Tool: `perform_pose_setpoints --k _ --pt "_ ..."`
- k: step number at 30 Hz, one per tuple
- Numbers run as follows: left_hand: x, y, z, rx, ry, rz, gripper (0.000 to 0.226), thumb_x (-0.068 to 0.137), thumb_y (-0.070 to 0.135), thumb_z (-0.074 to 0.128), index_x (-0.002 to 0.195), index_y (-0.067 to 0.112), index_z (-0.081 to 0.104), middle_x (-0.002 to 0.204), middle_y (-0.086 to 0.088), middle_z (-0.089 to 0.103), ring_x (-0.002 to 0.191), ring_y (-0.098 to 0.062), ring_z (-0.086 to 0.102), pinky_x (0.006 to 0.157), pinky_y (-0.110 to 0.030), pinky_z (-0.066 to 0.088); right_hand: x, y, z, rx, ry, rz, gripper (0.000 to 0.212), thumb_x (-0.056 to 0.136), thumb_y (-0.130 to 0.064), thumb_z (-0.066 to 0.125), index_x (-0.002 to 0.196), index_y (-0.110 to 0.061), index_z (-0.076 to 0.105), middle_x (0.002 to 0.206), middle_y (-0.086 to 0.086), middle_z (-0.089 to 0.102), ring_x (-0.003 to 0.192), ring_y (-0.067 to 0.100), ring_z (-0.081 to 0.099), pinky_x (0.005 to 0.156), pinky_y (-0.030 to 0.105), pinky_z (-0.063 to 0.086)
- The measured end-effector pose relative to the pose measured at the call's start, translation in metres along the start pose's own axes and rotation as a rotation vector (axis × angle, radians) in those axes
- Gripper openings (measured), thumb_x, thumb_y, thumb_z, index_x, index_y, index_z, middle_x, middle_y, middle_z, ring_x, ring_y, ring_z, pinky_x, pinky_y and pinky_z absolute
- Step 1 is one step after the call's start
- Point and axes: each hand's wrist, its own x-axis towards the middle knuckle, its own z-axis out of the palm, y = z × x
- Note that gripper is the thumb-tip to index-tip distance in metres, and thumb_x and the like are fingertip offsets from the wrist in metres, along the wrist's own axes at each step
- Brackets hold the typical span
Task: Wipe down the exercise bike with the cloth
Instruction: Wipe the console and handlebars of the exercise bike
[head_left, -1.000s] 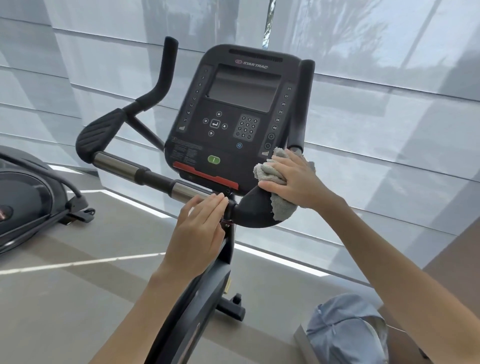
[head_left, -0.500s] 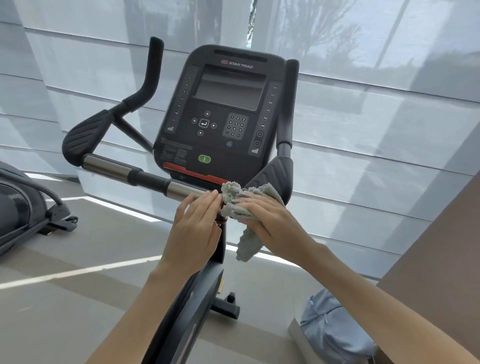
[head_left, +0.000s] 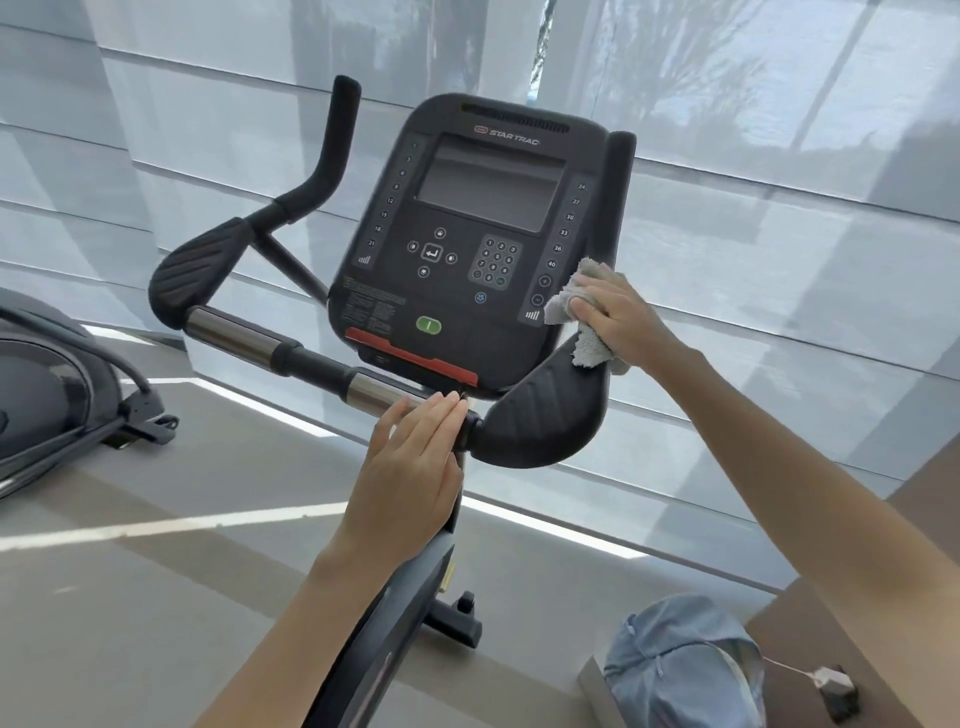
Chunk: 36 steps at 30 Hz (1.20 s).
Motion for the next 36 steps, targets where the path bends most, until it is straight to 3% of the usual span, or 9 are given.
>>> perform_pose_setpoints --k 3,9,14,16,20,24,27,31,36 --pt "0.0 -0.001 0.0 0.005 -0.002 -0.006 0.045 0.092 0.018 0.034 0.126 0.002 0.058 0.129 -0.01 0.06 0.125 -0.023 0.052 0.109 -0.048 0.035 -0.003 -0.004 0.007 -0.066 -0.003 -0.021 0.027 0.099 -0.02 0.046 0.089 -0.01 0.069 0.12 0.009 0.059 0.126 0.029 0.039 0.111 0.038 0.017" --pt "0.0 -0.002 -0.001 0.036 -0.004 0.005 0.045 0.092 0.02 0.035 0.125 0.003 0.06 0.128 -0.01 0.061 0.124 -0.024 0.053 0.109 -0.049 0.035 -0.011 -0.038 -0.002 -0.132 -0.061 -0.049 0.041 0.101 -0.031 0.035 0.084 -0.028 0.073 0.053 -0.021 0.06 0.082 0.0 0.052 0.095 0.029 0.032" --pt "0.0 -0.002 0.0 0.032 0.02 0.011 0.044 0.091 0.019 0.036 0.124 0.002 0.06 0.127 -0.011 0.061 0.123 -0.025 0.054 0.109 -0.049 0.034 -0.028 -0.052 0.009 -0.357 0.006 -0.091 0.041 0.099 -0.039 0.034 0.087 -0.019 0.068 0.083 0.001 0.067 0.092 0.023 0.056 0.08 0.031 0.032" --pt "-0.002 -0.001 0.002 0.027 0.023 0.012 0.044 0.091 0.017 0.036 0.125 0.001 0.059 0.129 -0.012 0.06 0.125 -0.025 0.052 0.11 -0.048 0.033 -0.034 -0.062 0.014 -0.37 0.044 -0.19 0.038 0.098 -0.036 0.04 0.078 -0.014 0.064 0.079 0.003 0.065 0.086 0.024 0.056 0.071 0.029 0.024" --pt "-0.004 0.0 0.003 0.037 0.024 -0.003 0.045 0.092 0.016 0.034 0.128 0.001 0.056 0.131 -0.012 0.058 0.127 -0.025 0.05 0.112 -0.046 0.03 -0.043 -0.085 0.028 -0.434 -0.025 -0.277 0.037 0.099 -0.039 0.035 0.069 -0.023 0.05 0.076 -0.005 0.063 0.084 0.02 0.057 0.083 0.037 0.035" --pt "-0.007 -0.002 0.003 0.053 0.027 -0.018 0.046 0.092 0.018 0.033 0.13 0.001 0.054 0.133 -0.013 0.056 0.128 -0.026 0.048 0.111 -0.047 0.03 -0.062 -0.1 0.04 -0.459 0.005 -0.34 0.046 0.098 -0.043 0.029 0.088 -0.019 0.067 0.093 -0.006 0.07 0.094 0.017 0.06 0.086 0.037 0.038" --pt "-0.01 -0.002 0.003 0.064 0.021 -0.017 0.048 0.092 0.019 0.032 0.131 0.001 0.053 0.135 -0.012 0.054 0.13 -0.025 0.047 0.112 -0.047 0.029 -0.084 -0.109 0.05 -0.397 0.138 -0.459 0.027 0.094 -0.031 0.049 0.097 -0.016 0.071 0.104 -0.003 0.071 0.102 0.019 0.064 0.083 0.036 0.047" --pt "-0.012 -0.002 0.002 0.085 0.018 -0.02 0.048 0.092 0.02 0.032 0.129 0.002 0.054 0.133 -0.013 0.056 0.127 -0.027 0.05 0.11 -0.048 0.032 -0.106 -0.109 0.056 -0.388 0.191 -0.551 0.027 0.094 -0.027 0.049 0.103 -0.016 0.071 0.117 -0.002 0.067 0.11 0.02 0.062 0.086 0.036 0.047" --pt "-0.013 0.001 -0.001 0.093 0.002 -0.022 0.049 0.089 0.021 0.031 0.128 0.003 0.056 0.133 -0.013 0.056 0.127 -0.027 0.049 0.11 -0.048 0.032 -0.134 -0.104 0.043 -0.276 0.144 -0.59 0.025 0.094 -0.024 0.049 0.099 -0.013 0.071 0.113 -0.002 0.069 0.107 0.019 0.062 0.09 0.036 0.045"
